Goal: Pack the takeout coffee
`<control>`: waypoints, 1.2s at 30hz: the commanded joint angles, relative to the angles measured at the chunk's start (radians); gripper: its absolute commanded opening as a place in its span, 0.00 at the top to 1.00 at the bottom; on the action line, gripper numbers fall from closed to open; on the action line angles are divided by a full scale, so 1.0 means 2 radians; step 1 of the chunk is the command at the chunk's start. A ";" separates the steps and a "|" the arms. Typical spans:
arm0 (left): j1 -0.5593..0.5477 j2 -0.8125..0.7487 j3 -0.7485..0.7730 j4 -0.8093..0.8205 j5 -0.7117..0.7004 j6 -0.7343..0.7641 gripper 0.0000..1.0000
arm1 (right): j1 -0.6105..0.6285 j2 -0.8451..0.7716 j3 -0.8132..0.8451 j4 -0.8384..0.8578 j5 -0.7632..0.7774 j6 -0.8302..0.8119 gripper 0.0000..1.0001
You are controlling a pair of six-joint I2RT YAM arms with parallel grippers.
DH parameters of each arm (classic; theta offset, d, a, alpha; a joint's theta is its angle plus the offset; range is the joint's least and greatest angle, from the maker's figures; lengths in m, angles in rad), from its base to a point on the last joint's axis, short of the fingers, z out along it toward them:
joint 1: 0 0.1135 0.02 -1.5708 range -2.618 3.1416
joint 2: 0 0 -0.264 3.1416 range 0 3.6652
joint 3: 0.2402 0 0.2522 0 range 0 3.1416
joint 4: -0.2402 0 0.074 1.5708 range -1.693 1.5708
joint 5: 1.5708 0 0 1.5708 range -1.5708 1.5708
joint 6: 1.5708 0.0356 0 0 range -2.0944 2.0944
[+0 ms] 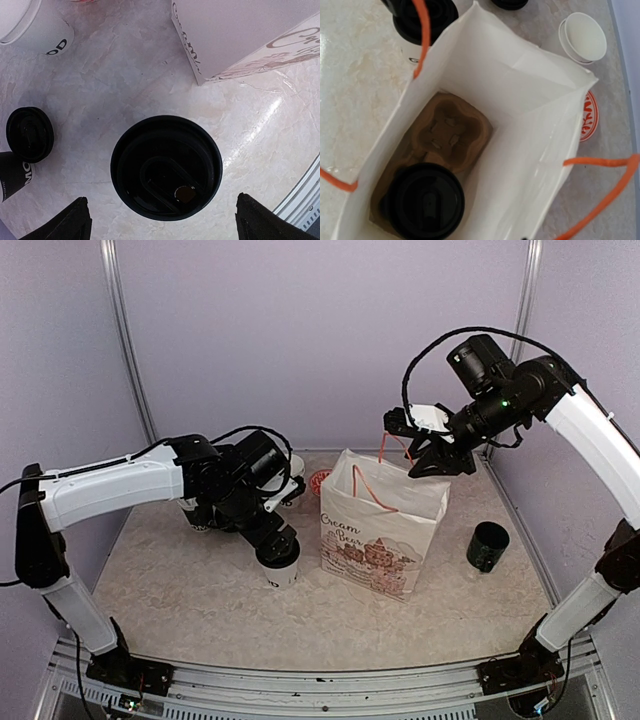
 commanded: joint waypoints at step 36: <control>0.019 0.094 0.063 -0.035 0.038 0.018 0.24 | -0.004 -0.001 -0.009 -0.003 -0.005 -0.001 0.64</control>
